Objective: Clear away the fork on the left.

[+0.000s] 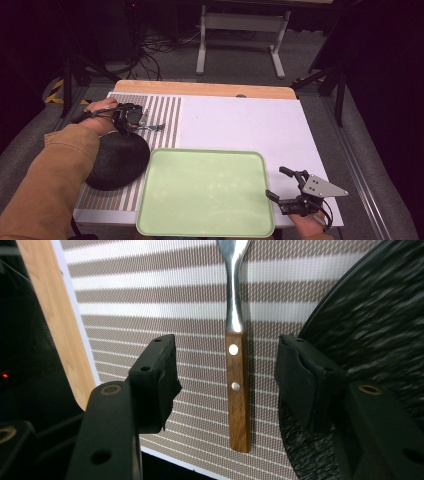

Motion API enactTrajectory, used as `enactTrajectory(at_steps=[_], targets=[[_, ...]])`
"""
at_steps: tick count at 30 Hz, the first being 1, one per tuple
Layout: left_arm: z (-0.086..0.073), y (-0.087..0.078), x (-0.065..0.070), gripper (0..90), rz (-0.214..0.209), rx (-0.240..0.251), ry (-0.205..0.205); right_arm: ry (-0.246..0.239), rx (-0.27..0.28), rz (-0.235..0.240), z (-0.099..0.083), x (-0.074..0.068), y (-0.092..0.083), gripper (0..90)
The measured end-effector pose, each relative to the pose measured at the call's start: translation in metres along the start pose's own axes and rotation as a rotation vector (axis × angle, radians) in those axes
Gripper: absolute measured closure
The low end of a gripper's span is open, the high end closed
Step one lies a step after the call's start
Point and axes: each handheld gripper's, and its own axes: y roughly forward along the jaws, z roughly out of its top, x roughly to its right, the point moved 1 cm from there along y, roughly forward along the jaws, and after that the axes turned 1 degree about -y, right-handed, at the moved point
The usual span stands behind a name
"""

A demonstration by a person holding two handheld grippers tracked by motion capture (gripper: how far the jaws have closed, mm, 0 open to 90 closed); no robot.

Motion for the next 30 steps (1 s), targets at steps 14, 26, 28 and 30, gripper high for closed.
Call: enactTrajectory(at_steps=[14,26,28,30], targets=[[-0.001,0.016,-0.011,49.4,-0.053,-0.003,-0.036,0.016,-0.005,-0.023,-0.005,-0.001,-0.009,11.5],[0.000,0.022,-0.009,52.4,-0.074,-0.014,-0.041,0.012,-0.013,-0.024,-0.007,-0.003,-0.010,11.5],[0.001,0.024,-0.008,53.1,-0.069,-0.009,-0.047,0.011,-0.010,-0.022,-0.007,-0.004,-0.010,11.5],[0.001,0.025,-0.008,53.7,-0.078,-0.012,-0.047,0.010,-0.009,-0.022,-0.006,-0.004,-0.010,11.5]])
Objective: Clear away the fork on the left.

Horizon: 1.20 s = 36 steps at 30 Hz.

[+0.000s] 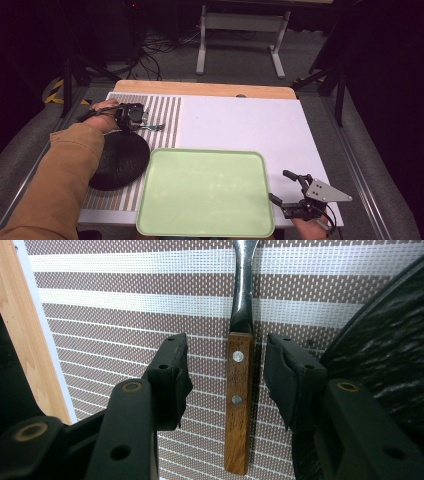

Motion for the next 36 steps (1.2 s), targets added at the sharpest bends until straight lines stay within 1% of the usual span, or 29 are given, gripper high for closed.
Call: enactTrajectory(at_steps=[2,4,5,6,10,11,12,13,14,17,18,19,20,22,23,24,25,26,28,29,32,33,36], targets=[[0.000,0.002,0.001,54.9,-0.002,-0.008,0.001,0.000,0.001,0.001,0.000,0.000,0.000,11.4],[0.000,0.004,0.001,56.0,-0.001,0.001,-0.006,-0.001,0.000,0.001,0.000,0.000,0.000,11.5],[0.000,0.004,0.000,56.6,-0.013,-0.013,-0.001,-0.002,-0.001,0.003,0.000,0.000,0.000,11.5],[0.000,0.005,0.001,57.3,-0.007,-0.012,0.000,-0.001,-0.002,0.005,0.000,0.000,0.000,11.5],[0.001,0.009,0.002,63.5,-0.034,-0.030,0.009,-0.004,0.001,0.006,0.000,-0.001,0.000,11.5],[0.001,0.011,0.003,64.7,-0.016,-0.010,0.006,-0.004,0.003,0.006,0.000,-0.001,-0.001,11.5],[0.002,0.009,0.002,65.5,-0.026,-0.036,0.012,-0.004,0.004,0.005,0.000,0.000,-0.001,11.5],[0.002,0.010,0.003,65.8,-0.024,-0.025,0.009,-0.002,0.005,0.006,0.001,0.000,-0.001,11.5],[0.002,0.010,0.002,67.0,-0.037,-0.035,0.015,-0.001,0.007,0.006,0.001,0.000,-0.002,11.4],[0.001,0.010,0.004,72.5,-0.037,-0.029,0.020,-0.002,0.011,0.010,0.001,0.000,-0.002,11.4],[0.002,0.010,0.005,74.7,-0.047,-0.029,0.020,-0.003,0.009,0.009,0.001,0.000,-0.002,11.4],[0.002,0.010,0.005,75.6,-0.041,-0.037,0.024,-0.005,0.010,0.011,0.001,-0.001,-0.001,11.4],[0.002,0.009,0.006,75.7,-0.040,-0.036,0.029,-0.007,0.011,0.013,0.001,-0.001,-0.001,11.4],[0.001,0.009,0.006,76.2,-0.042,-0.034,0.019,-0.010,0.012,0.013,0.002,-0.002,-0.002,11.4],[0.001,0.009,0.007,76.6,-0.028,-0.028,0.019,-0.010,0.012,0.013,0.002,-0.002,-0.002,11.4],[0.001,0.010,0.008,76.8,-0.028,-0.026,0.023,-0.011,0.013,0.013,0.002,-0.002,-0.002,11.4],[0.001,0.010,0.008,76.9,-0.017,-0.015,0.029,-0.011,0.015,0.013,0.002,-0.002,-0.002,11.4],[0.002,0.009,0.008,76.9,-0.022,-0.039,0.034,-0.011,0.015,0.012,0.002,-0.002,-0.002,11.4],[0.004,0.009,0.008,77.0,-0.018,-0.051,0.044,-0.008,0.016,0.012,0.002,-0.001,-0.002,11.4],[0.004,0.009,0.008,77.0,-0.015,-0.054,0.049,-0.007,0.017,0.012,0.002,-0.001,-0.003,11.4],[0.004,0.010,0.009,77.1,-0.012,-0.045,0.042,-0.009,0.017,0.011,0.002,-0.001,-0.003,11.4],[0.005,0.009,0.008,77.1,-0.021,-0.057,0.037,-0.010,0.018,0.012,0.002,-0.001,-0.003,11.4],[0.006,0.009,0.009,77.0,-0.022,-0.062,0.032,-0.009,0.018,0.009,0.002,-0.001,-0.003,11.4]])
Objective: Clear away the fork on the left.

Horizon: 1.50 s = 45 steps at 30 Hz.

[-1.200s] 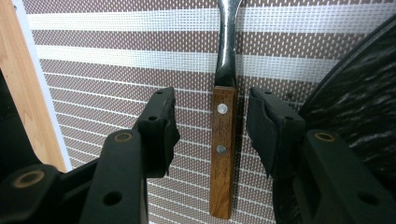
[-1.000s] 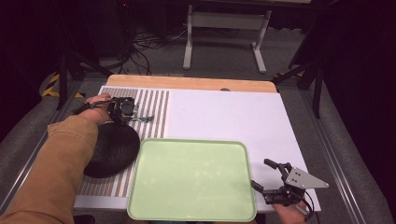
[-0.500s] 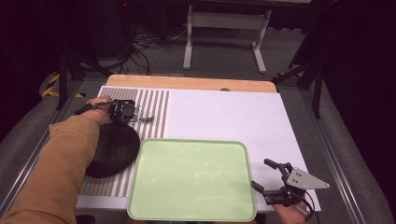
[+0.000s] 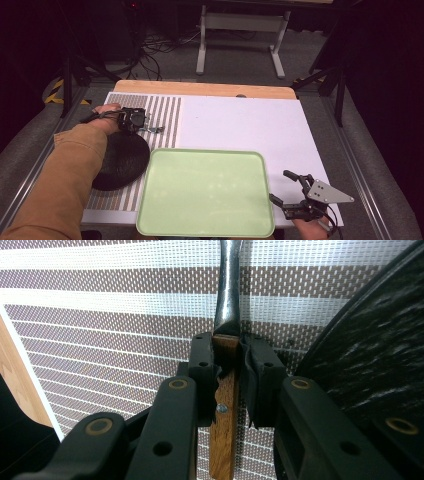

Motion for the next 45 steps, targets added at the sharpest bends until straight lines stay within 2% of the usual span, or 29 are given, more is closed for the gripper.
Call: enactTrajectory(at_steps=[2,7,9,12,13,15,16,18,19,22,23,25,28,31,32,35,39,40,41,42,44,45], targets=[[0.000,0.001,0.001,77.0,0.015,0.011,-0.004,0.002,0.000,0.002,0.000,0.000,0.000,11.4],[0.002,0.000,0.000,77.0,0.004,-0.015,0.005,0.006,-0.002,0.003,0.000,0.000,0.000,11.4],[0.003,0.000,0.001,77.1,0.019,-0.006,-0.005,0.004,-0.001,0.002,0.000,0.000,0.000,11.4],[0.004,-0.002,0.001,77.0,0.027,-0.018,-0.004,0.007,0.000,-0.002,0.000,0.000,0.000,11.4],[0.005,-0.005,0.002,77.1,0.025,-0.042,-0.009,0.008,0.000,-0.002,0.000,0.000,0.000,11.4],[0.004,-0.009,0.001,77.4,0.054,-0.008,-0.023,0.006,0.000,0.000,0.000,0.000,0.000,11.4],[0.004,-0.014,0.001,77.4,0.055,-0.031,-0.039,0.009,0.000,0.000,0.000,0.000,0.000,11.4],[0.004,-0.015,0.001,77.4,0.058,-0.028,-0.041,0.007,0.000,0.001,0.000,0.000,0.000,11.4],[0.004,-0.018,0.002,77.4,0.076,-0.023,-0.036,0.006,0.002,0.004,0.000,0.001,0.001,11.4],[0.005,-0.024,0.003,77.4,0.080,-0.024,-0.043,0.007,0.003,0.006,0.001,0.001,0.002,11.3],[0.005,-0.030,0.003,77.4,0.094,-0.014,-0.060,0.004,0.003,0.007,0.001,0.001,0.002,11.4],[0.006,-0.035,0.003,77.5,0.088,-0.016,-0.071,0.002,0.001,0.005,0.001,0.001,0.002,11.4],[0.007,-0.046,0.005,77.4,0.115,0.003,-0.079,0.001,0.006,0.006,0.002,0.002,0.003,11.4],[0.008,-0.055,0.007,77.4,0.113,0.013,-0.101,-0.001,0.006,0.008,0.003,0.002,0.003,11.4],[0.008,-0.058,0.008,77.4,0.131,0.018,-0.106,-0.002,0.006,0.009,0.003,0.003,0.004,11.4],[0.011,-0.070,0.013,77.4,0.126,0.009,-0.137,-0.005,0.007,0.010,0.004,0.003,0.005,11.4],[0.014,-0.082,0.019,77.4,0.124,0.029,-0.181,-0.008,0.009,0.012,0.004,0.004,0.006,11.4],[0.014,-0.082,0.019,77.4,0.124,0.029,-0.181,-0.009,0.010,0.012,0.005,0.004,0.006,11.4],[0.016,-0.090,0.022,77.4,0.119,0.023,-0.202,-0.008,0.011,0.014,0.005,0.004,0.007,11.4],[0.016,-0.090,0.022,77.5,0.119,0.023,-0.202,-0.010,0.009,0.015,0.005,0.004,0.007,11.4],[0.018,-0.099,0.026,77.4,0.114,0.048,-0.232,-0.011,0.013,0.016,0.006,0.005,0.008,11.4],[0.018,-0.099,0.026,77.4,0.114,0.048,-0.232,-0.011,0.012,0.017,0.006,0.005,0.008,11.4]])
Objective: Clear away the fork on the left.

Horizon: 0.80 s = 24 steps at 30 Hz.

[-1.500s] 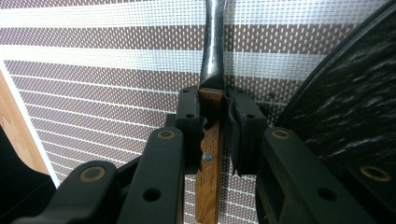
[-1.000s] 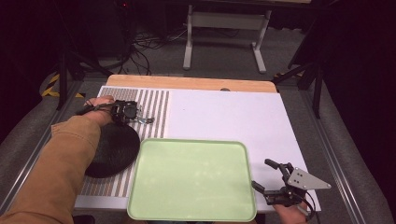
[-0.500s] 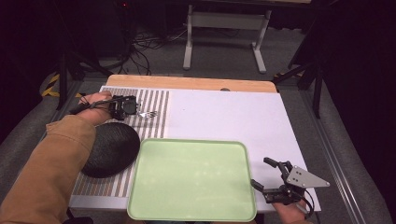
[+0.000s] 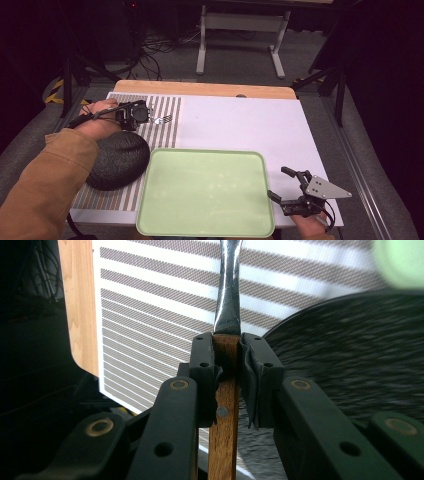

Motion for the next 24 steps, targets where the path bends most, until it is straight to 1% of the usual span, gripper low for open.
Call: enactTrajectory(at_steps=[1,2,3,4,5,6,8,9,12,13,14,15,16,17,19,20,21,22,23,24], targets=[[0.002,-0.007,0.004,77.4,-0.006,0.011,-0.021,-0.001,0.000,0.001,0.000,0.000,0.000,11.4],[0.002,-0.010,0.005,77.4,-0.009,0.004,-0.022,-0.001,0.001,0.001,0.001,0.001,0.000,11.4],[0.004,-0.015,0.007,77.4,-0.021,-0.006,-0.035,-0.002,0.000,0.001,0.001,0.001,0.001,11.4],[0.004,-0.017,0.010,77.5,-0.021,0.015,-0.049,-0.002,0.003,0.002,0.001,0.001,0.001,11.4],[0.004,-0.017,0.010,77.5,-0.021,0.015,-0.049,-0.004,0.005,0.002,0.001,0.001,0.001,11.4],[0.005,-0.021,0.012,77.5,-0.027,0.009,-0.056,-0.004,0.005,0.002,0.001,0.001,0.001,11.4],[0.007,-0.028,0.015,77.4,-0.036,-0.004,-0.082,-0.005,0.005,0.004,0.002,0.002,0.001,11.4],[0.008,-0.031,0.019,77.4,-0.043,-0.006,-0.103,-0.005,0.006,0.004,0.002,0.002,0.001,11.4],[0.013,-0.036,0.028,77.4,-0.059,0.001,-0.149,-0.008,0.009,0.008,0.003,0.003,0.003,11.4],[0.014,-0.038,0.031,77.5,-0.076,0.011,-0.155,-0.009,0.009,0.009,0.003,0.003,0.003,11.4],[0.016,-0.041,0.038,77.4,-0.084,0.009,-0.162,-0.007,0.010,0.010,0.003,0.003,0.004,11.4],[0.017,-0.042,0.042,77.5,-0.084,0.014,-0.174,-0.010,0.010,0.011,0.003,0.003,0.004,11.4],[0.017,-0.042,0.042,77.4,-0.084,0.014,-0.174,-0.010,0.013,0.011,0.003,0.003,0.004,11.4],[0.018,-0.045,0.049,77.4,-0.084,0.019,-0.185,-0.010,0.015,0.014,0.004,0.003,0.005,11.4],[0.018,-0.049,0.055,77.4,-0.093,0.030,-0.193,-0.012,0.016,0.017,0.004,0.003,0.006,11.4],[0.018,-0.051,0.058,77.4,-0.090,0.032,-0.200,-0.012,0.016,0.018,0.004,0.004,0.006,11.4],[0.018,-0.053,0.061,77.4,-0.086,0.041,-0.207,-0.012,0.015,0.020,0.005,0.004,0.007,11.4],[0.018,-0.056,0.064,77.4,-0.091,0.052,-0.213,-0.015,0.017,0.020,0.005,0.004,0.007,11.4],[0.018,-0.056,0.064,77.4,-0.091,0.052,-0.213,-0.015,0.017,0.020,0.005,0.004,0.008,11.4],[0.017,-0.060,0.067,77.4,-0.097,0.065,-0.223,-0.015,0.017,0.020,0.005,0.004,0.008,11.4]])
